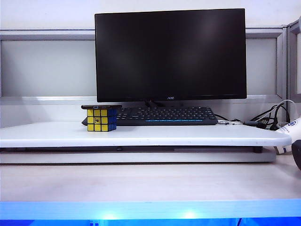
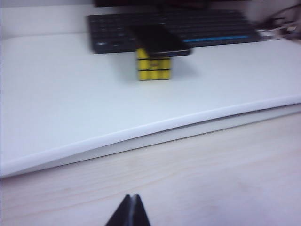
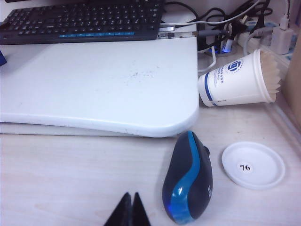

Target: Put the phone on top of the Rubik's Cube.

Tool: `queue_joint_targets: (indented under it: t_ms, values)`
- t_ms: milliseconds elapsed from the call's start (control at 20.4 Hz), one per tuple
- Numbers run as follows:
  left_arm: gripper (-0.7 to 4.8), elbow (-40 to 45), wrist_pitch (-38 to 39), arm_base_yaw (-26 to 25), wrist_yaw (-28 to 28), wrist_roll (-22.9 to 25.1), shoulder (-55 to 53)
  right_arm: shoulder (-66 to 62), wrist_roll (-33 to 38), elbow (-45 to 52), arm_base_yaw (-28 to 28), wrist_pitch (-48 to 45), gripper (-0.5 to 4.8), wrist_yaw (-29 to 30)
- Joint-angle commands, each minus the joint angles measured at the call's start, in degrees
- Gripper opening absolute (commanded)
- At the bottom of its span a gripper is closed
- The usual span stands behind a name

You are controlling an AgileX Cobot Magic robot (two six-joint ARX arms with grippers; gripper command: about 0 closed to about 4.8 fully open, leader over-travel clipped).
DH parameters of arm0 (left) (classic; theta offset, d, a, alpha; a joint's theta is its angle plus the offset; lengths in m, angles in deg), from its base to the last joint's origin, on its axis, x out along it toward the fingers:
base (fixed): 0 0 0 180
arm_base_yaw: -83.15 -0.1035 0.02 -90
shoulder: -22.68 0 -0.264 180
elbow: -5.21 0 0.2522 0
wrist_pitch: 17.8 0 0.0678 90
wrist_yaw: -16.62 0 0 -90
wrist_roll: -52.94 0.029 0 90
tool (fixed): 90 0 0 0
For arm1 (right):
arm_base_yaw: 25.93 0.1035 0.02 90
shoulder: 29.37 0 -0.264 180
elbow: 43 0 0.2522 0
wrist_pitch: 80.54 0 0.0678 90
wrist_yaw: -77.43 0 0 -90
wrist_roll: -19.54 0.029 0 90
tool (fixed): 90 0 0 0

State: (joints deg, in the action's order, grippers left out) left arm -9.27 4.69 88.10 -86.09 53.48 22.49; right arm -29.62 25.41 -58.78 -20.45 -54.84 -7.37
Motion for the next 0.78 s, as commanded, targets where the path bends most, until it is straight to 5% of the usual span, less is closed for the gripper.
queue_joint_targets:
  t_ms: [49,245,783]
  values:
    - [-0.06,0.15,1.33,-0.07,4.92,0.09,-0.02,0.2,-1.92,0.02,-0.11,0.13,-0.06,0.04]
    - [-0.05,0.15,2.34,-0.07,13.16,0.09,-0.02,0.2,-2.89,0.77,-0.11,0.5,-0.06,0.02]
    - [-0.05,0.15,2.29,-0.04,12.9,0.09,-0.02,0.2,-2.64,0.77,-0.11,0.24,-0.05,0.07]
